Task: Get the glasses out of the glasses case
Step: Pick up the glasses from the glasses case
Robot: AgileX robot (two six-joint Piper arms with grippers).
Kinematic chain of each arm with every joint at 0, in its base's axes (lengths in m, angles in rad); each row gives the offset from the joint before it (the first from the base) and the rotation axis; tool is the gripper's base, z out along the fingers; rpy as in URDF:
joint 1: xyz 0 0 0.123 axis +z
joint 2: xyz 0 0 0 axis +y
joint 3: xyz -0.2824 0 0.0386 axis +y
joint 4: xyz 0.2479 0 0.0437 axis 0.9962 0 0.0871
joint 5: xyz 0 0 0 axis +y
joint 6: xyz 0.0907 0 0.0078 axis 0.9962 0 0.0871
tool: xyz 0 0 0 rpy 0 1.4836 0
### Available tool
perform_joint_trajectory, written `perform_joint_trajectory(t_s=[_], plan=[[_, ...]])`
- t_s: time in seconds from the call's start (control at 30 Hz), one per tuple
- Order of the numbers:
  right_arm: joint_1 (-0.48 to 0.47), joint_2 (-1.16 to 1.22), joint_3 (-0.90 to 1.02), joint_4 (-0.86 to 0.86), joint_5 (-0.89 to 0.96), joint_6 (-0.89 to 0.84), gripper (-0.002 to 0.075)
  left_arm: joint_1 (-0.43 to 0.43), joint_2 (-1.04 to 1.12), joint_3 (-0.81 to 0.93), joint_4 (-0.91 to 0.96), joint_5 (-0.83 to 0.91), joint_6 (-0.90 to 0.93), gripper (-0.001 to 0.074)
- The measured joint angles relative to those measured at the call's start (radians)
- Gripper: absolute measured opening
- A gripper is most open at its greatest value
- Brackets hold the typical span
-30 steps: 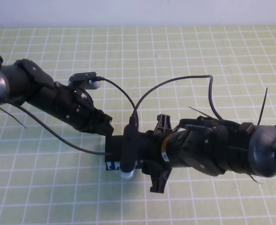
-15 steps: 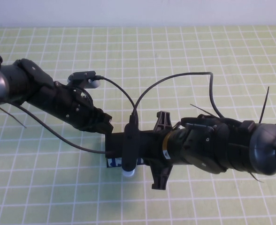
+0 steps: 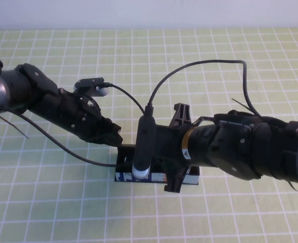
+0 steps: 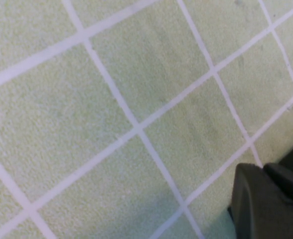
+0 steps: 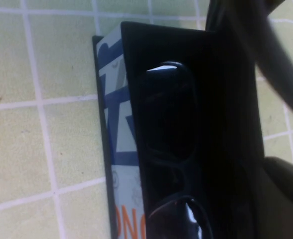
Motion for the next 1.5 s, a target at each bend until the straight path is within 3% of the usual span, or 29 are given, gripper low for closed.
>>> perform_joint_trajectory(t_s=[0.37, 0.6, 0.73, 1.37, 1.5], plan=[[0.0, 0.0, -0.005, 0.004, -0.002, 0.029, -0.0004, 0.073, -0.227, 0.039, -0.004, -0.008, 0.068, -0.0004], [0.0, 0.0, -0.005, 0.004, -0.002, 0.029, -0.0004, 0.091, -0.371, 0.292, -0.258, 0.113, 0.626, -0.0004], [0.0, 0.0, -0.005, 0.004, -0.002, 0.029, -0.0004, 0.119, -0.365, 0.385, -0.323, 0.187, 0.783, -0.0004], [0.0, 0.0, -0.005, 0.029, -0.023, 0.031, 0.0, 0.123, -0.075, 0.399, -0.553, 0.173, 0.988, -0.0004], [0.0, -0.024, -0.005, 0.114, -0.017, 0.031, 0.0076, 0.123, -0.073, 0.399, -0.561, 0.173, 0.99, -0.0004]])
